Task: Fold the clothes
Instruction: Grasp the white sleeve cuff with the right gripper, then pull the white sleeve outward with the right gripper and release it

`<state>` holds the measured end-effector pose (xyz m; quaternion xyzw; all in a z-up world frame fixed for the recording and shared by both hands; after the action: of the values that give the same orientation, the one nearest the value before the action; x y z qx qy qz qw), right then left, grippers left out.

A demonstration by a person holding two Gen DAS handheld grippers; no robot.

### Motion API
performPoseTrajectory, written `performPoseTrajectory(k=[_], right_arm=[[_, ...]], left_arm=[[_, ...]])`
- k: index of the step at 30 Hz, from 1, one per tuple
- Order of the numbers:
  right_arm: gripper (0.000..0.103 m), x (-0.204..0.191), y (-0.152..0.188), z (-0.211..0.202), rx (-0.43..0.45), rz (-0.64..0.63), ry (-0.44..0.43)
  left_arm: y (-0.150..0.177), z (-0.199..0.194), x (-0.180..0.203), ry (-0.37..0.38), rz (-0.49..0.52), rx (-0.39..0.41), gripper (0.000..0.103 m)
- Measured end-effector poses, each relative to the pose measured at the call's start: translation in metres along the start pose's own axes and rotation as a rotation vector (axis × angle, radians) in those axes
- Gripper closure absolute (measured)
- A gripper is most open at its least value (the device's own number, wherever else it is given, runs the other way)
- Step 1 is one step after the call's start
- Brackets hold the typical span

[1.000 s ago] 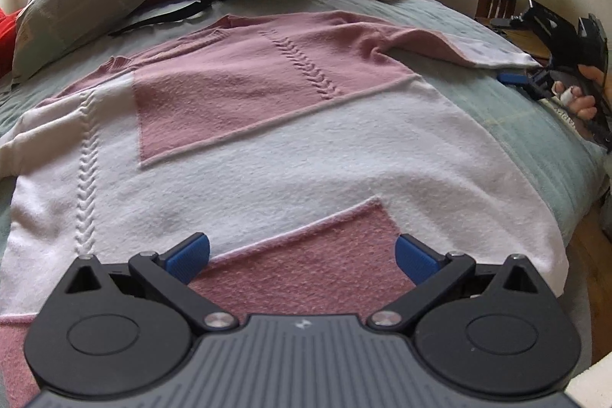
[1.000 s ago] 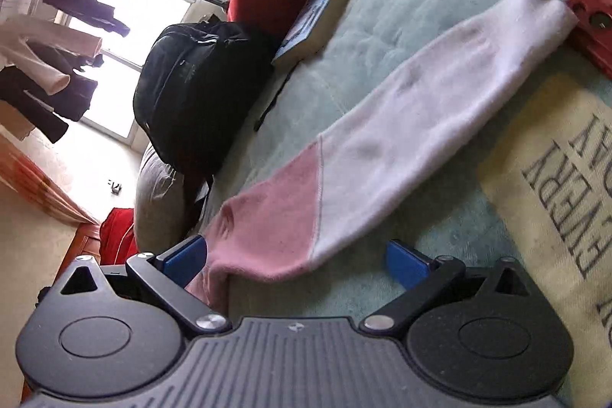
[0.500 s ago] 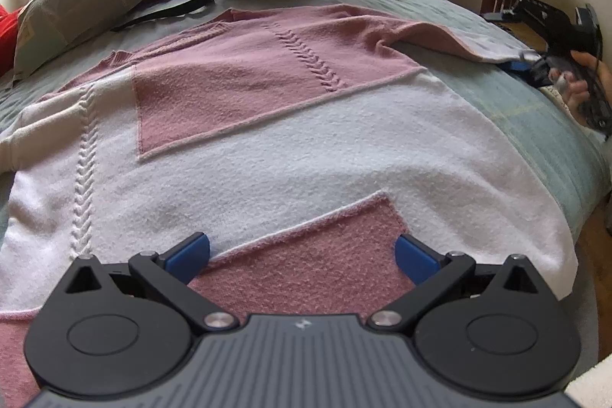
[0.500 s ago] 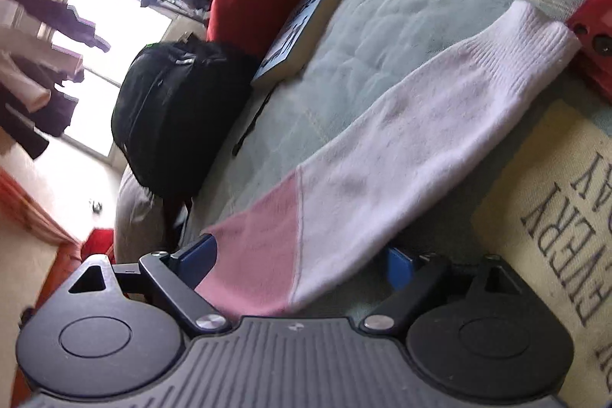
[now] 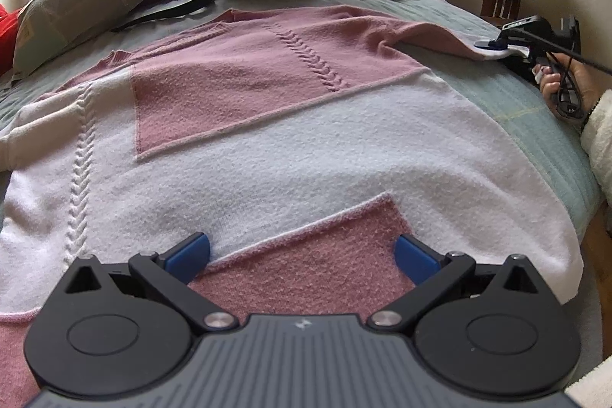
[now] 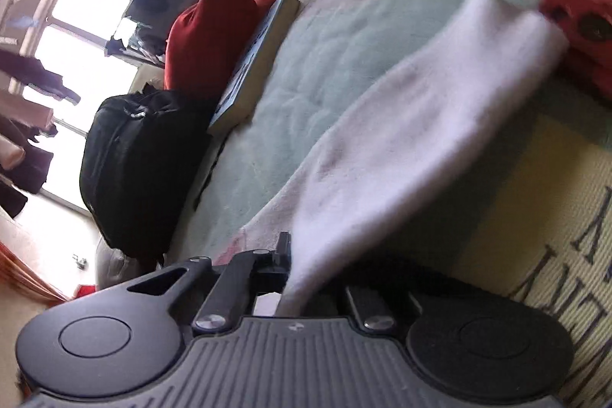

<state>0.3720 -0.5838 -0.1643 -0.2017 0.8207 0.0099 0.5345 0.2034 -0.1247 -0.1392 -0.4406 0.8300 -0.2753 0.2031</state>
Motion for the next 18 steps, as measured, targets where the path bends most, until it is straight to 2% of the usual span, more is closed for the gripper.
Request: performPoseTrajectory(k=[4, 11, 15, 18], right_arm=[[0.096, -0.023, -0.004, 0.005, 0.024, -0.121, 0.028], [0.096, -0.068, -0.036, 0.018, 0.061, -0.253, 0.052], [0.096, -0.089, -0.044, 0.018, 0.08, -0.343, 0.031], [0.096, -0.091, -0.042, 0.014, 0.089, -0.377, 0.018]], left_arm=[[0.0, -0.001, 0.0, 0.002, 0.002, -0.001, 0.001], [0.0, 0.0, 0.0, 0.001, 0.002, -0.003, 0.001], [0.0, 0.001, -0.001, 0.003, 0.001, -0.002, 0.001], [0.0, 0.001, -0.001, 0.003, 0.0, 0.0, 0.001]])
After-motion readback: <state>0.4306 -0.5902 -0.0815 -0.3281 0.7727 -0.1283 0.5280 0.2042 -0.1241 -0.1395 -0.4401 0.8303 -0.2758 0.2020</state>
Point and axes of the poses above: each gripper's, at about its wrist camera, not at the fingertips, and z roughly the way its jaws point, x to its right, y to its underside, the point moved 9 cm from there along z, roughly the way its jaws point, and after that the axes turned 10 degrees about z, right-handed, at the moved point
